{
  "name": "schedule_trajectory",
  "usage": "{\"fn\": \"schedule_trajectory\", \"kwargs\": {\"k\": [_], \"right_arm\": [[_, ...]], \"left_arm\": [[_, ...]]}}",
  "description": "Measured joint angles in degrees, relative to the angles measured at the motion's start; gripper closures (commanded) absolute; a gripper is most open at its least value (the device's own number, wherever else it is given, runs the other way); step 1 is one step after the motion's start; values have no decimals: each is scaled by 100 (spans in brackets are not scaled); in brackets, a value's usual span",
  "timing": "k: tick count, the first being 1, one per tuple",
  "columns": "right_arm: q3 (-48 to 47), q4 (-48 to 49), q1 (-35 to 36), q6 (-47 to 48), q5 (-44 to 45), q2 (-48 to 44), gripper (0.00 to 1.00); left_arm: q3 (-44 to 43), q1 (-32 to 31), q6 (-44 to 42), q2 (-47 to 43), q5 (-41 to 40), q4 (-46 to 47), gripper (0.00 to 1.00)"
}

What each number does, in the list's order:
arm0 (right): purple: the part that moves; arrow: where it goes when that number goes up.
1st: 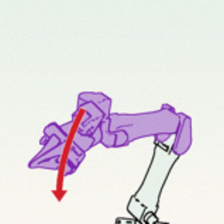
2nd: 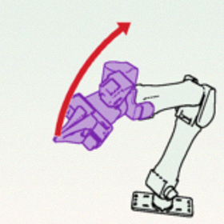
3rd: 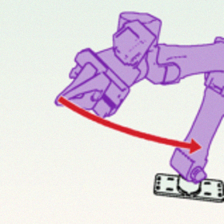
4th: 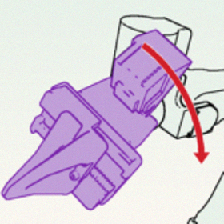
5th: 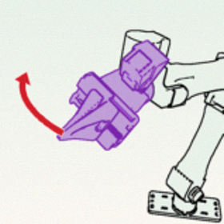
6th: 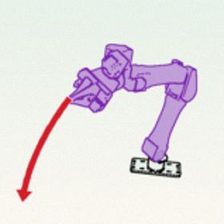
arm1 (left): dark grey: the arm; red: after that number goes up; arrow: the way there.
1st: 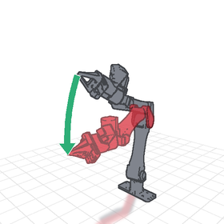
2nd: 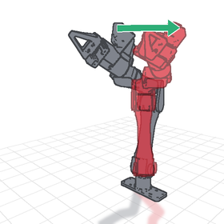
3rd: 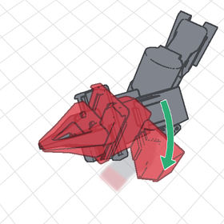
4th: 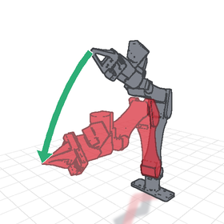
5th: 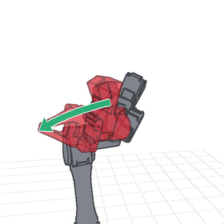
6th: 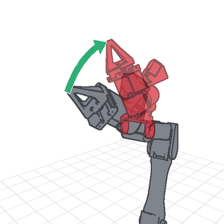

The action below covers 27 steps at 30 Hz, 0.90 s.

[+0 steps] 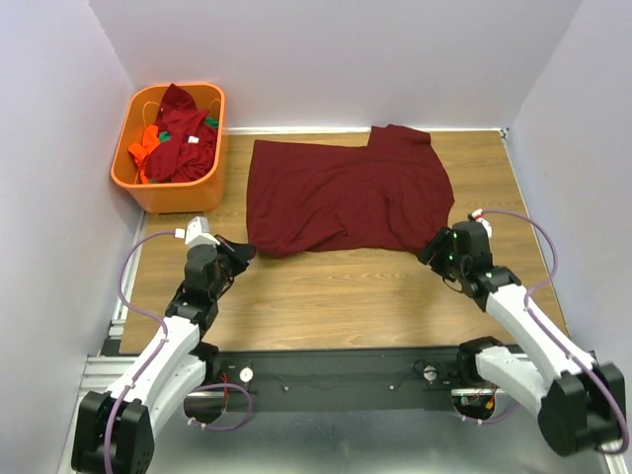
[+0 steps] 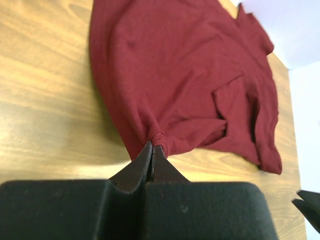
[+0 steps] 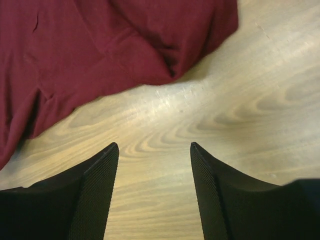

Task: Fold and stack the t-shirts
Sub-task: Flatten the tshirt out

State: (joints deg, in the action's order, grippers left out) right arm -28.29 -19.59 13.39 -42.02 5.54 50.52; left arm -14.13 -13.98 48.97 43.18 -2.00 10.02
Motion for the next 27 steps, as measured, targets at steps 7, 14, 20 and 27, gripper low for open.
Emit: {"fn": "schedule_trajectory", "kwargs": {"k": [7,14,20,27], "right_arm": [[-1353,608,81,363,50,2164,41],[-2651,933,192,859,173,3727,41],[-3200,975,570,1217,468,4612,41],[-3357,857,1213,1403,1204,5060,45]], "left_arm": [[-173,0,-9,208,-2,122,100],[-264,0,-59,343,-2,149,100],[-321,0,-94,474,-2,168,100],[-323,0,-118,527,-2,195,100]]}}
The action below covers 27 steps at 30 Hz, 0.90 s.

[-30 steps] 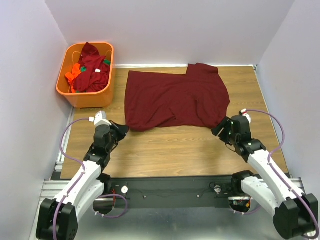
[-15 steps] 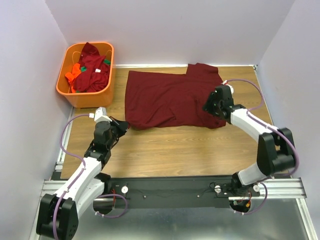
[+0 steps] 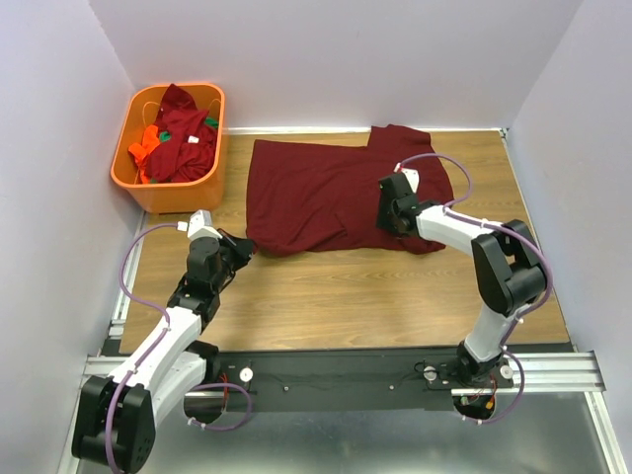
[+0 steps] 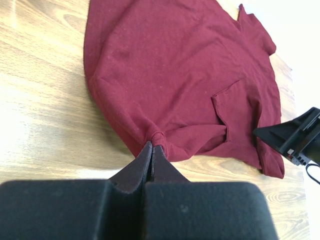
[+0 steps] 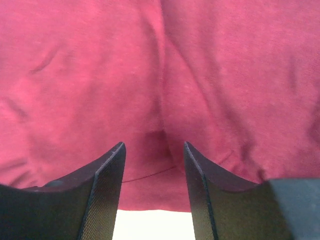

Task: Fold and stack the t-shirts
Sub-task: Flatten the tshirt out

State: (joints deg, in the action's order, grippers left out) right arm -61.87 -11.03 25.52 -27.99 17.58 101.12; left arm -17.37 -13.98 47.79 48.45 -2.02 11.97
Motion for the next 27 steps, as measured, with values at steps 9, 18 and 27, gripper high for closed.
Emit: {"fn": "schedule_trajectory", "kwargs": {"k": [9,18,27], "right_arm": [[-203,-289,68,116,811,433,49],[-247,-516,133,164,1176,474,84],[55,-852,138,96,1552,-782,99]], "left_arm": [[-46,0,-22,94,0,4,100],[-66,0,-66,96,-2,33,100],[-192,0,-122,26,-22,-144,100]]}}
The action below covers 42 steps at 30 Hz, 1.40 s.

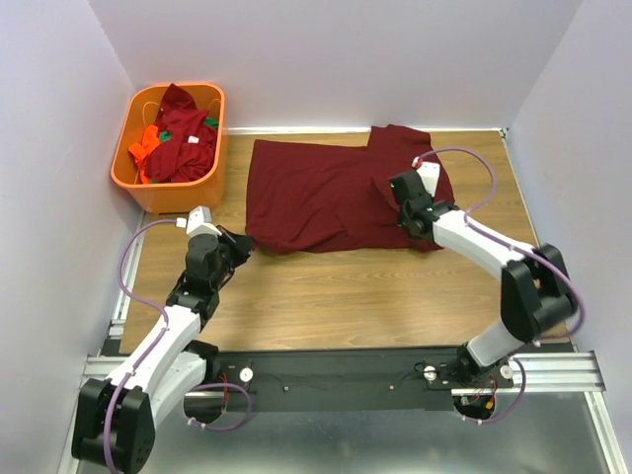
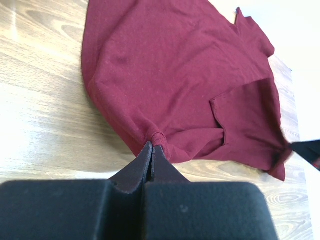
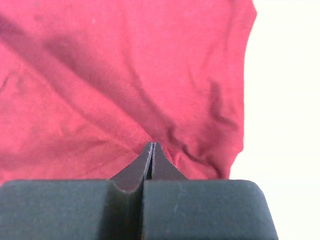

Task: Fold and stack the t-shirts
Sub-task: Flatten the tshirt out

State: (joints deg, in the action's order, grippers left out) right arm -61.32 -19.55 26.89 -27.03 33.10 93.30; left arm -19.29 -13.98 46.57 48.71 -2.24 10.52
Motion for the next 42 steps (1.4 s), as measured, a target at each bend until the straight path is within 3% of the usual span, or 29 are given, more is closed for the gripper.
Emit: {"fn": "schedule_trajectory", "kwargs": {"k": [6,11,15,16,18,20,21,26,32,35,42], "right_arm": [[575,-197,-98,-157,74,-1193,99],[1300,-374,-595,-398,61,-2188,93],[1777,-457,-1049,-627,-136,-2863,75],[1878,-461,-1099,-728,-234,-3005,62],[2052,-468,-1121,-863,-450,-3246,45],[2243,-470,-1121,-1023,-664,-3453,40],[2365,-481,-1121,-1134,-815,-3563,35],[2540,-557,-1121,-1392,-1182,-3711,35],[2127,-435,-1121,-1342,-1333,-2649,39],[1816,-356,-1123,-1255,-1307,-2157,48],[992,-37,-1211,-973,-1274,-863,51]], "left_arm": [[-37,0,2,-166,-109,-219,100],[-162,0,57,-227,-310,-551,100],[-179,0,151,-273,-415,-741,100],[-179,0,177,-273,-424,-780,100],[-179,0,221,-275,-435,-863,99],[-177,0,278,-289,-435,-938,89],[-164,0,306,-306,-435,-951,78],[52,0,435,-525,-435,-992,67],[149,0,472,-619,-490,-1021,67],[149,0,472,-608,-557,-1023,66],[164,0,481,-452,-678,-1021,66]]}}
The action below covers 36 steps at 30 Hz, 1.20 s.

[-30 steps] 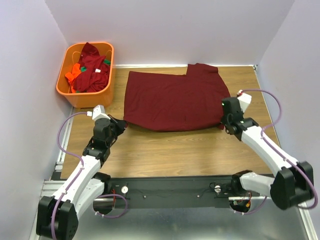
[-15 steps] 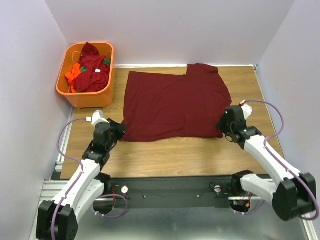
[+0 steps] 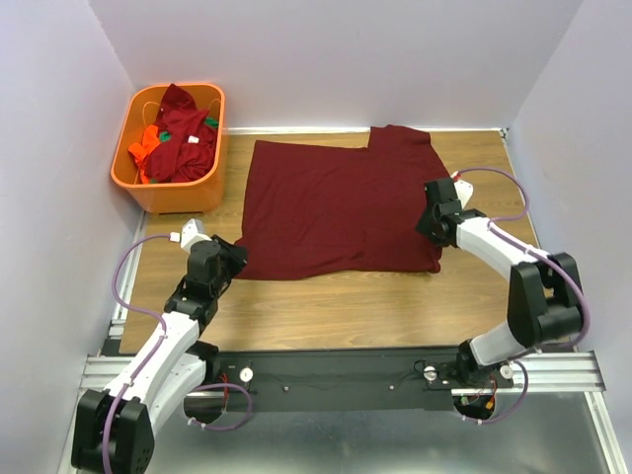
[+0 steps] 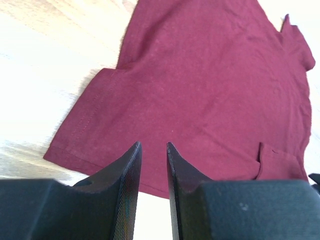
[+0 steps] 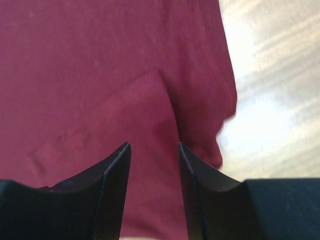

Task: Fold and stack the t-shirts
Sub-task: Flatten the tshirt out

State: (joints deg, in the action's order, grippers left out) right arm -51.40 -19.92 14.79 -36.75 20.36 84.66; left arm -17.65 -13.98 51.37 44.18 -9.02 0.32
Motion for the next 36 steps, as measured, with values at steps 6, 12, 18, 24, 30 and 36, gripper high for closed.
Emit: {"fn": "schedule_trajectory", "kwargs": {"k": [6,12,18,24,30,36], "right_arm": [[-192,229,-188,144,-48,800,53],[-203,328,-238,208,-282,1043,82],[-192,363,-238,229,-588,660,91],[26,481,-238,225,-1005,-796,92],[505,527,-238,203,-1462,-1838,92],[713,522,-240,184,-1615,-2129,71]], "left_arm": [[-2,0,33,184,-103,-2,57],[-199,0,186,584,-337,-304,52],[-361,0,472,1209,-505,-564,52],[-420,0,758,1687,-697,-992,48],[-555,0,968,1790,-973,-1303,44],[-868,0,1054,2293,-1198,-1357,47]]}}
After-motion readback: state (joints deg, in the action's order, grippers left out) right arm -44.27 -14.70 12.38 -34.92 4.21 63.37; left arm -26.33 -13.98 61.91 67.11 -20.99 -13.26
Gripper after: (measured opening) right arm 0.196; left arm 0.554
